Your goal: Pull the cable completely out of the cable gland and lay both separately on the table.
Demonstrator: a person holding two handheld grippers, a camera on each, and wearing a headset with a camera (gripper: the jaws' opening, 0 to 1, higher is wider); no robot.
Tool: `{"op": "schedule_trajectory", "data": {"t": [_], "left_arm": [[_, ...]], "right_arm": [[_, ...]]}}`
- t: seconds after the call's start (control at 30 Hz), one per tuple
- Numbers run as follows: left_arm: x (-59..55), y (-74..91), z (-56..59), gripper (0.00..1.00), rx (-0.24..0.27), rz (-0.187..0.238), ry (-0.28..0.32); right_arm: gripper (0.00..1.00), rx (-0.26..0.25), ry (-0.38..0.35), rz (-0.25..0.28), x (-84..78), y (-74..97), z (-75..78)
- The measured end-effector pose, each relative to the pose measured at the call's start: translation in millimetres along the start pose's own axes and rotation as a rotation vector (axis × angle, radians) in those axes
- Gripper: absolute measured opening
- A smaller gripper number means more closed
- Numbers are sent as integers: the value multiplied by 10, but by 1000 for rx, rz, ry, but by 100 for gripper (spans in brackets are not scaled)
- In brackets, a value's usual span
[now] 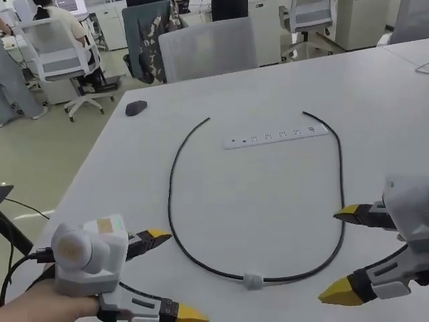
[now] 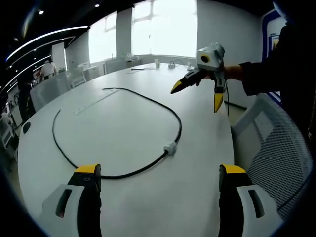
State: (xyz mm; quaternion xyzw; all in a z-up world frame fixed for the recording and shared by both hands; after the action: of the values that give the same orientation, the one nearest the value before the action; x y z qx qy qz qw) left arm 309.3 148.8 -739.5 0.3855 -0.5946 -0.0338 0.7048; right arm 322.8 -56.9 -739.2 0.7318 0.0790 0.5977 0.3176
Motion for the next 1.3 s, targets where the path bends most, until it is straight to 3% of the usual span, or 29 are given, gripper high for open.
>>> {"op": "schedule_trajectory", "data": {"t": [0.23,0.37,0.5,0.57,0.63,0.7,0.87,1.0,1.1,1.3], "left_arm": [[-71,-75,23,99,-14,-7,18],[-34,-109,29,99,-14,8,1],[-7,-143,17,99,-5,15,-5],[9,-155,-8,98,17,18,-9],[84,-170,-4,92,27,60,25],[116,-185,38,88,2,78,51],[14,-257,78,90,-15,39,46],[-5,-276,153,90,-29,52,66],[-101,-299,167,91,-35,4,52],[-71,-260,148,91,-30,22,62]], "right_arm": [[86,40,6,-4,9,-127,-63],[85,113,-47,17,46,-235,-167],[70,125,-11,-1,51,-354,-194],[66,133,-15,16,75,-412,-209],[63,151,-28,19,55,-491,-217],[59,150,-7,15,39,-573,-230],[48,160,17,13,43,-765,-255],[47,179,18,9,20,-898,-291],[42,190,27,1,2,-971,-312],[30,171,70,-6,-43,-1064,-268]]}}
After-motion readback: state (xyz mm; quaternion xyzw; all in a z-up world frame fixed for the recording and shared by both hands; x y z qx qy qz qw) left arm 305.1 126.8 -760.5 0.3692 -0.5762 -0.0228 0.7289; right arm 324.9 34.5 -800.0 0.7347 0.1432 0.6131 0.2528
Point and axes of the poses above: the centre of the closed fingertips' face, and the gripper's own axes: y roughly backward along the fingers, z roughly to its right, x roughly out of its top, the point moved 2 cm from there along y, roughly backward along the fingers, and after that the axes turned 2 degrees about x, right-handed, at the moved point
